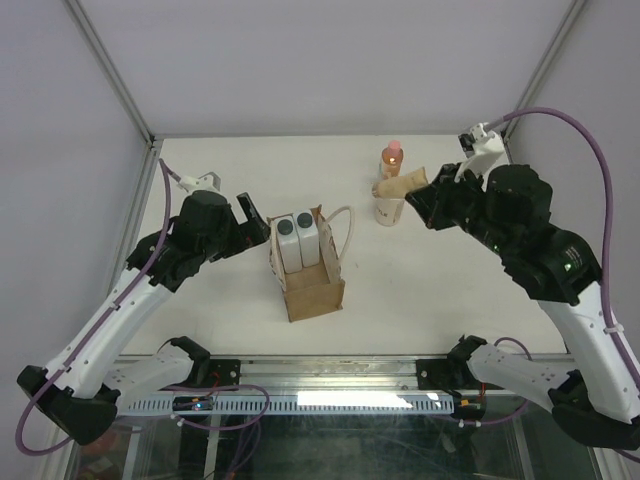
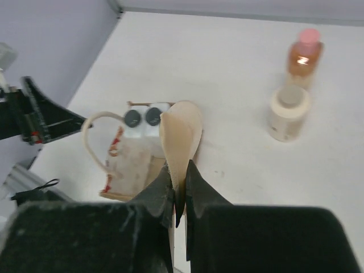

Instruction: Take the personal care products out of the canvas bag

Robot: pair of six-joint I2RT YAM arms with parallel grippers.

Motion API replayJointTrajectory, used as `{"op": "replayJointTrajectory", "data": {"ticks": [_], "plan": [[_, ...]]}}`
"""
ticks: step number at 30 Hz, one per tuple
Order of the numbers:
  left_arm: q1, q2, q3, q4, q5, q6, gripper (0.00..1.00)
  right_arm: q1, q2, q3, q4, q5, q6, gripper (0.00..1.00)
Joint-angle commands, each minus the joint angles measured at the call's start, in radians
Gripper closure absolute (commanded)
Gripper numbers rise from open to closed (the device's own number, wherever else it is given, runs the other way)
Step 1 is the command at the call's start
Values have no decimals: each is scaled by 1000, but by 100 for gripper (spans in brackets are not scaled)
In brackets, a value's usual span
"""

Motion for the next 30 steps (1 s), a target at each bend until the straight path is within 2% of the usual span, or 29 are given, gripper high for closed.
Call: {"op": "replayJointTrajectory", "data": {"ticks": [1, 7, 11, 14, 17, 22, 30], "plan": [[13, 49, 70, 93, -29, 64, 2, -5, 22, -58, -110, 282, -36, 100], [13, 109, 127, 105, -34, 120, 2, -17, 74, -315, 91, 319, -28, 100], [12, 120, 151, 106, -44, 159, 2, -39, 160, -416, 224, 374, -21, 100], [13, 120, 155, 106, -47, 177, 2, -68, 223, -459, 327, 354, -34, 100], [13, 118, 156, 106, -56, 186, 2, -92, 299, -469, 389, 343, -54, 100], [13, 122, 168, 104, -74, 188, 1, -139, 409, -409, 368, 299, -45, 100], [14, 151, 190, 103, -70, 206, 1, -151, 465, -403, 383, 267, -46, 100]]}}
